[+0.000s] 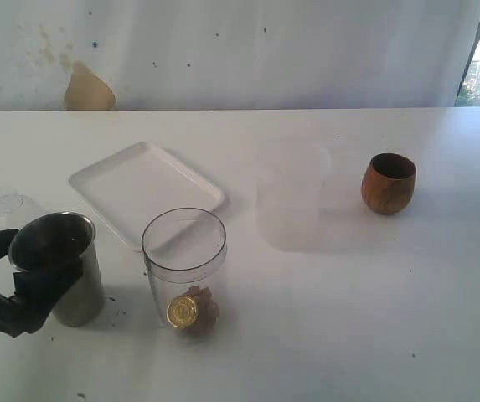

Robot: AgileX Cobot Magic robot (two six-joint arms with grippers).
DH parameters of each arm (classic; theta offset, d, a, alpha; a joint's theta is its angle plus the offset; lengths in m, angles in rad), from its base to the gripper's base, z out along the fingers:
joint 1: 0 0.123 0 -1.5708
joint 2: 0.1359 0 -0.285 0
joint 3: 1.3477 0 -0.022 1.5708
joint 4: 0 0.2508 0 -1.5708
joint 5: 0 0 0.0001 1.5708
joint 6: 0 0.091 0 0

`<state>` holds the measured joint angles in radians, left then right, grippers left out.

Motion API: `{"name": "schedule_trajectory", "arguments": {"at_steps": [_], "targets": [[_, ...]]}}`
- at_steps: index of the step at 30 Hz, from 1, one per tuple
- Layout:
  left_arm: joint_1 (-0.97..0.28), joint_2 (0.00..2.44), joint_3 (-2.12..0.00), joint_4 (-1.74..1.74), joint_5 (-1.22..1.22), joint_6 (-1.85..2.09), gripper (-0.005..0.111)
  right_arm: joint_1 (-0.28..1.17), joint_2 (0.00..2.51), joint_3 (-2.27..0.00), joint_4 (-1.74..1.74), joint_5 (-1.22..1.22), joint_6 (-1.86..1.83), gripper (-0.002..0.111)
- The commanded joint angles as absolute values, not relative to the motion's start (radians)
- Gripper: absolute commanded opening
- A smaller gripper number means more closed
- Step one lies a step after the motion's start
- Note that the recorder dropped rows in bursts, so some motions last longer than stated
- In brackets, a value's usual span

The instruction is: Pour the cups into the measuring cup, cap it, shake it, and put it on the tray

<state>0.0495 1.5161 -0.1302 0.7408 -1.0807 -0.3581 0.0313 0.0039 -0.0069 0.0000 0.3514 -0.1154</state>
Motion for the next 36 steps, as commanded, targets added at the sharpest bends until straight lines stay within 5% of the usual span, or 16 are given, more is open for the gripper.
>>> {"name": "schedule_trajectory", "arguments": {"at_steps": [1,36], "targets": [[0.045,1.57,-0.152,0.778,-1.124,-0.341,0.105,0.029,0.0,0.0,0.0,0.351,-0.113,0.0],[0.045,1.985,-0.281,0.793,-1.221,-0.023,0.105,0.029,0.0,0.0,0.0,0.351,-0.111,0.0]]}}
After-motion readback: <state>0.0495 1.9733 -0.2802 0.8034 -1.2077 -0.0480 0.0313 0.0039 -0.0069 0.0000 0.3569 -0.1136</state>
